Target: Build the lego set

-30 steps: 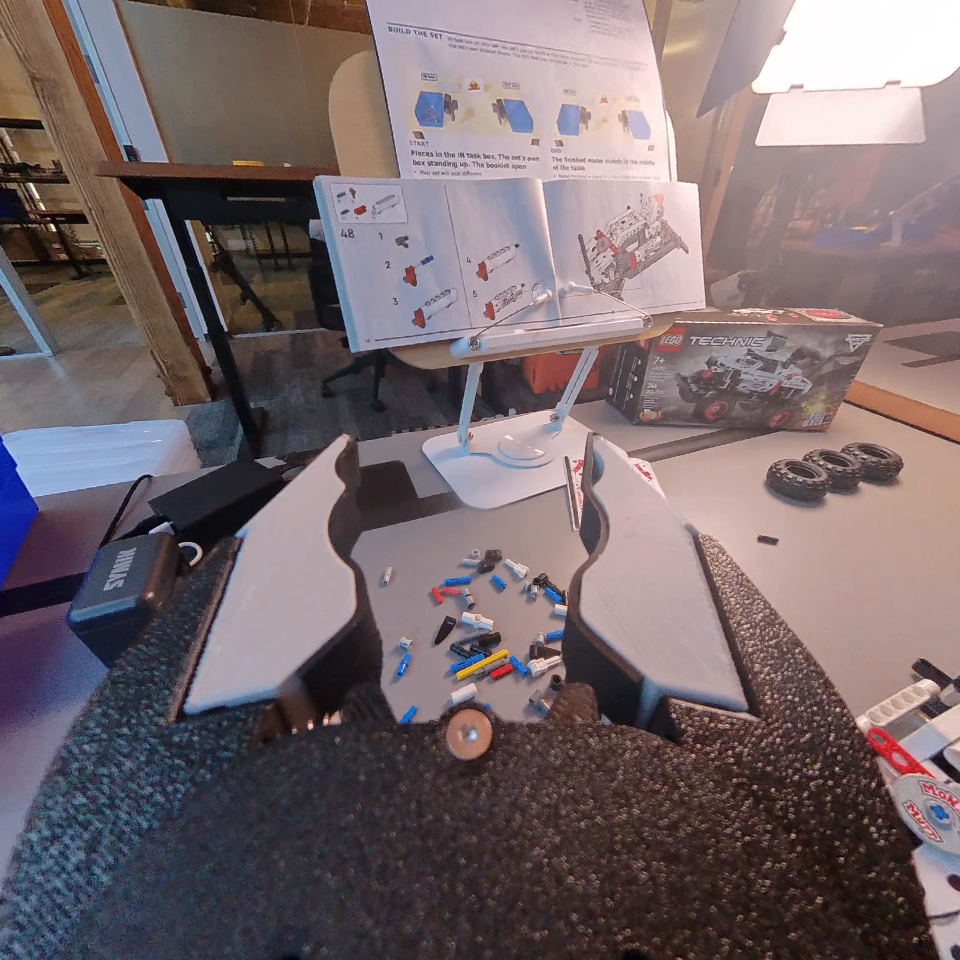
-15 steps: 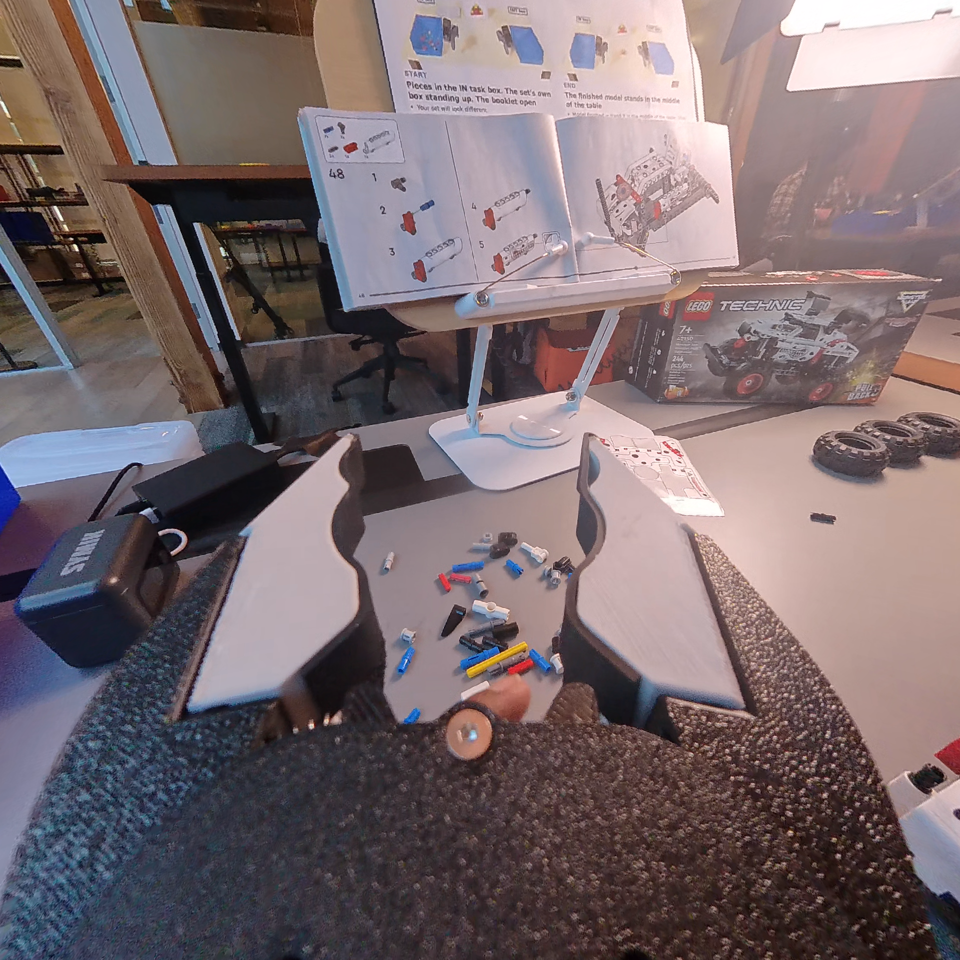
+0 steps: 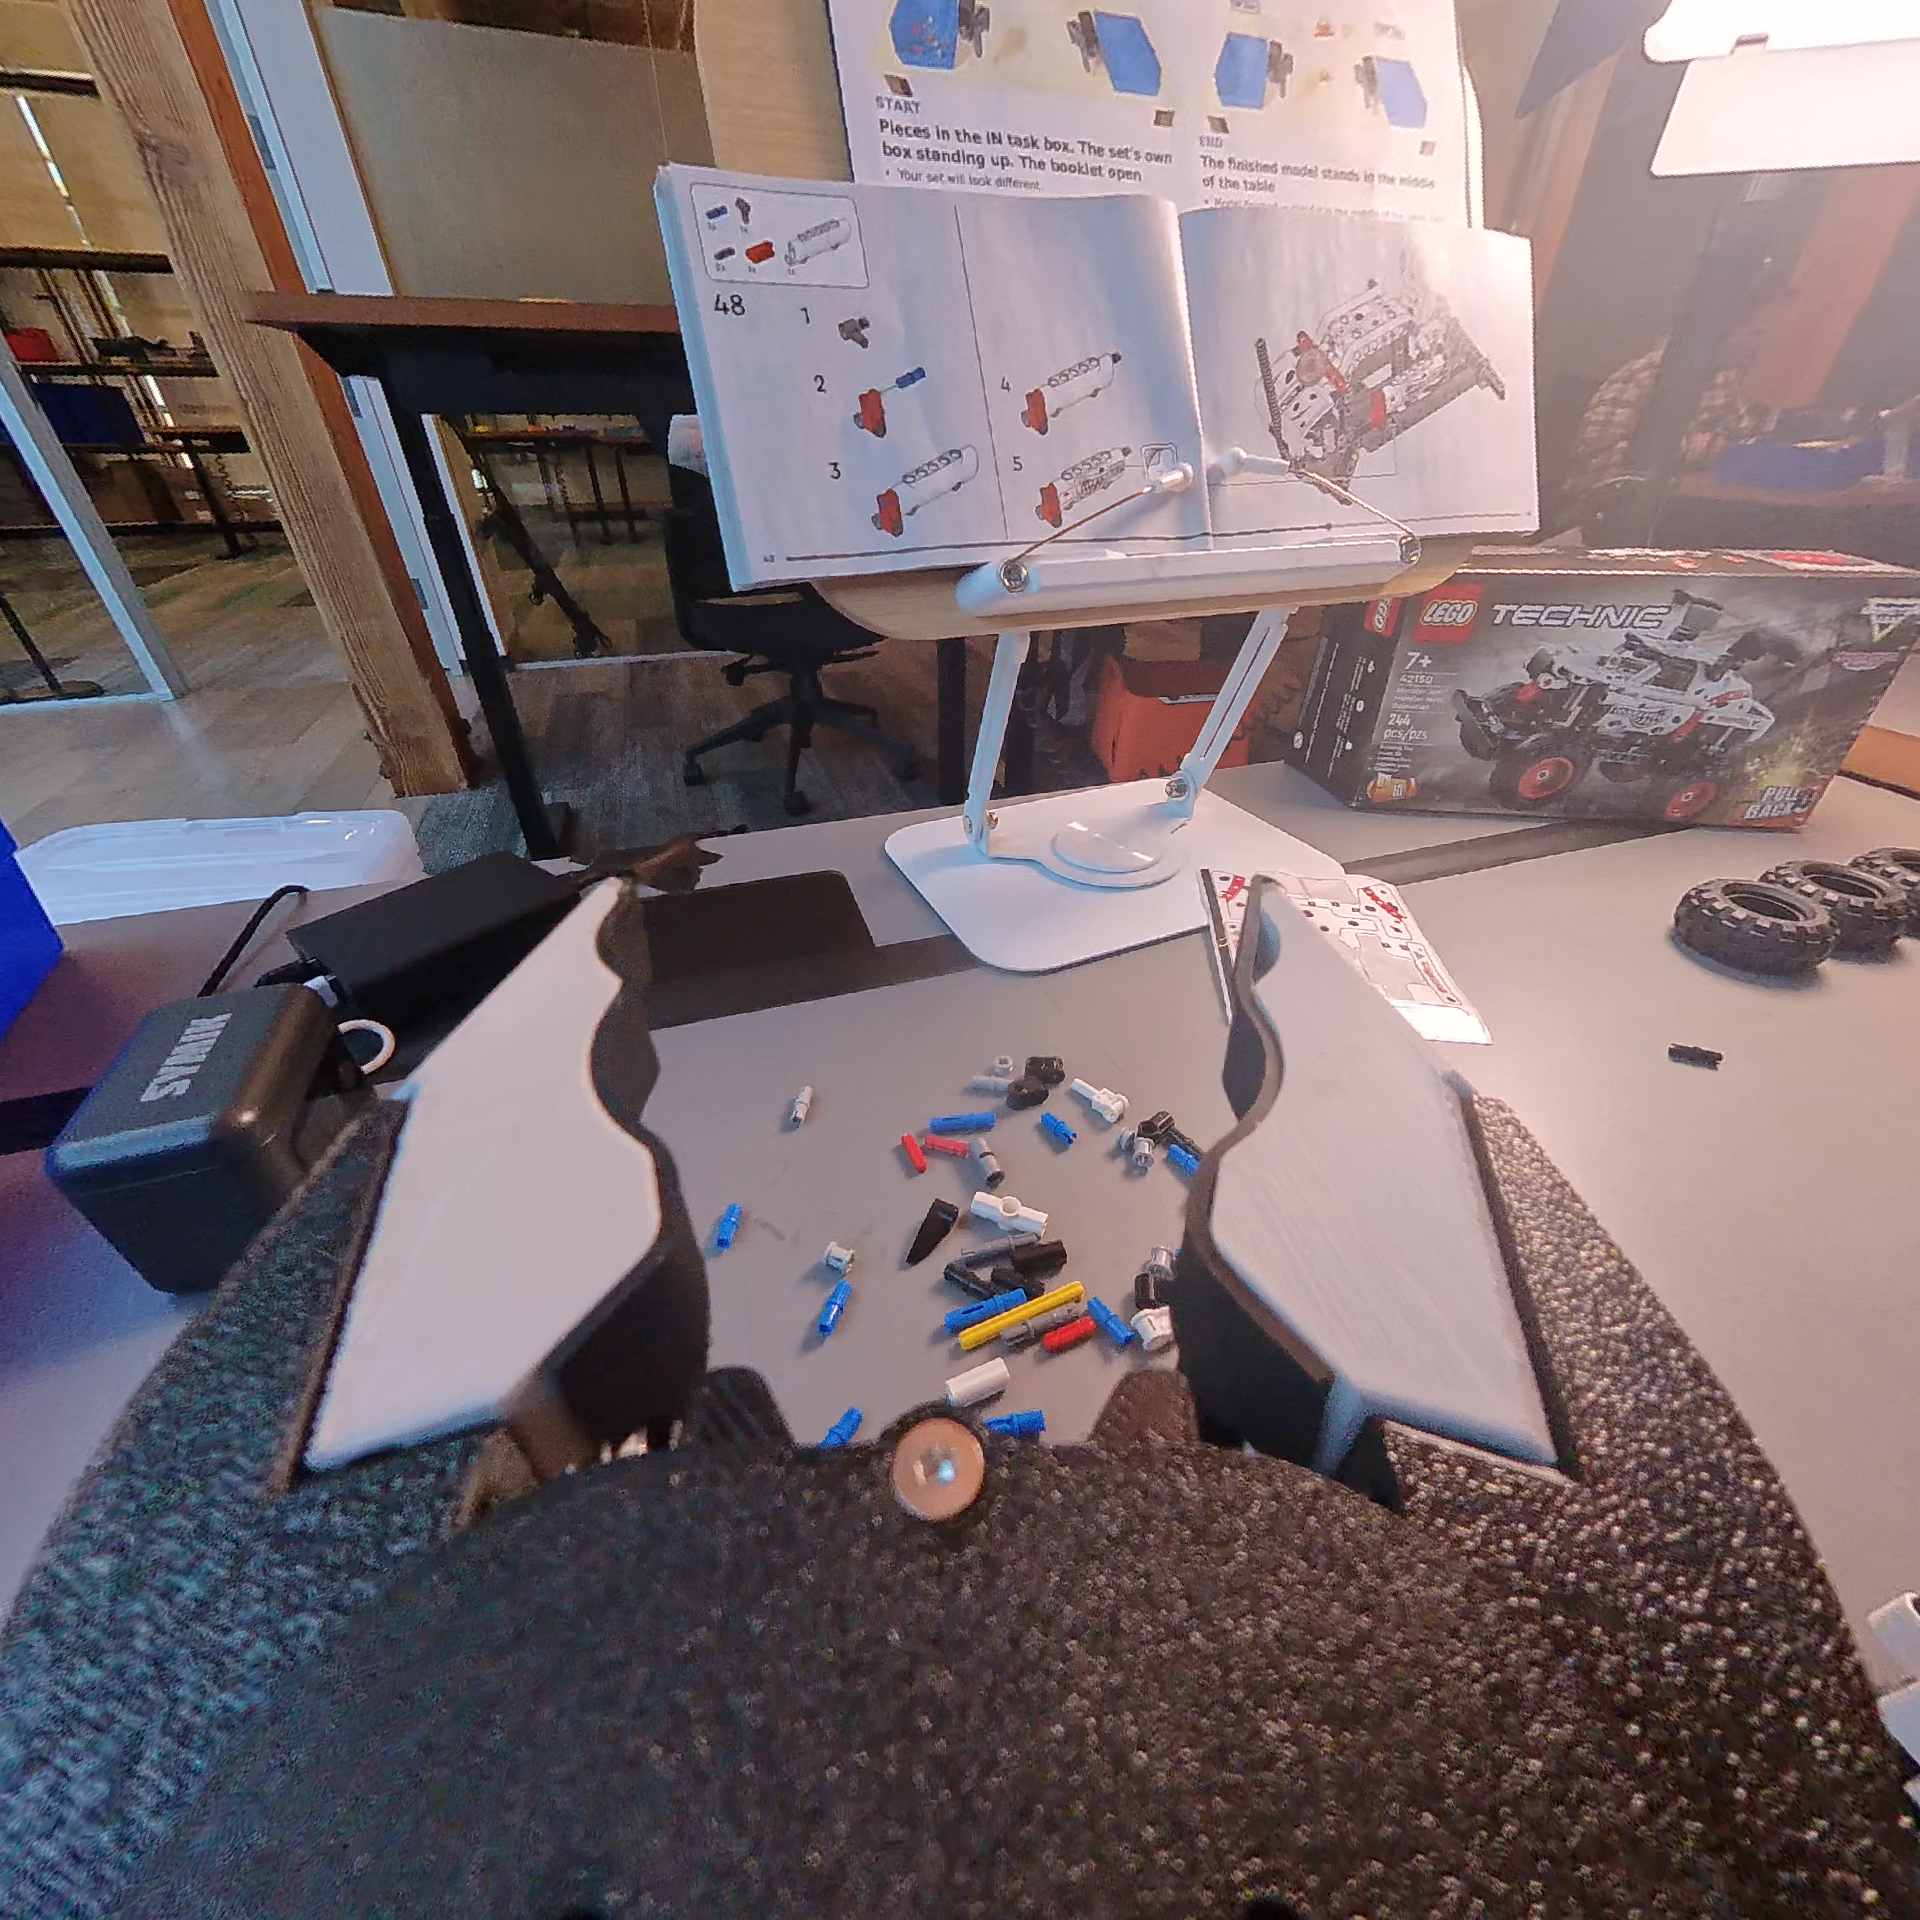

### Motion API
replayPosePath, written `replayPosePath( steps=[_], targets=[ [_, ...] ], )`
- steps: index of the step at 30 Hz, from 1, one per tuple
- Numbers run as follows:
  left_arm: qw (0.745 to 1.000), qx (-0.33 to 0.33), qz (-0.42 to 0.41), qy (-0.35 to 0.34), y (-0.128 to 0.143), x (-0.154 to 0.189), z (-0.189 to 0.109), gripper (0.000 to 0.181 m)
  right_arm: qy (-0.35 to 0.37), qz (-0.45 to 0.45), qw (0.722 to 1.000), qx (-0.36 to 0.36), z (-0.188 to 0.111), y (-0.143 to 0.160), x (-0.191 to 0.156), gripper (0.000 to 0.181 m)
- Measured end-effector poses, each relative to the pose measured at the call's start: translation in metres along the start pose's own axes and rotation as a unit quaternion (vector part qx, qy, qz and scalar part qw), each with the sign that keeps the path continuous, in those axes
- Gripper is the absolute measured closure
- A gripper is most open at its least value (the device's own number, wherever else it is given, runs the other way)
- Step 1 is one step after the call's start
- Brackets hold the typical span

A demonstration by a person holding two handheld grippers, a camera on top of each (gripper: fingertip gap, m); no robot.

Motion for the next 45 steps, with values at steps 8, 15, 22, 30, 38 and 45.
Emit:
replayPosePath(
  steps=[8,15,22,30,38,45],
  targets=[
    [1.000,0.008,-0.005,0.018,0.000,0.006,0.005,0.048,-0.003,-0.004,1.000,0.008,0.000,0.004,0.002,0.091],
    [1.000,-0.013,-0.006,0.019,0.010,0.005,0.005,0.072,-0.009,0.030,0.999,-0.018,0.004,0.019,0.003,0.089],
    [1.000,-0.001,0.016,0.005,0.005,0.003,0.002,0.077,0.007,0.015,1.000,-0.013,0.001,0.010,0.005,0.089],
    [0.998,-0.018,0.064,0.013,-0.004,0.021,-0.001,0.111,-0.029,-0.017,0.998,0.043,-0.013,-0.042,-0.021,0.110],
    [0.981,-0.087,0.173,0.012,-0.016,0.064,0.013,0.181,-0.307,-0.090,0.940,0.122,-0.074,-0.156,-0.204,0.181],
    [0.961,-0.080,0.262,-0.041,-0.031,0.078,0.019,0.181,-0.335,-0.088,0.936,0.063,-0.060,-0.153,-0.262,0.181]
  ],
)
Point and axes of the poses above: each gripper's, where its closed fingertips meet, z out along the fingers, y out of its underside, x = y × z across the jaws, the point moved 2 cm from there along -z, back along the fingers, and after that the axes turned 7 degrees about -z, right-handed, at the moved point
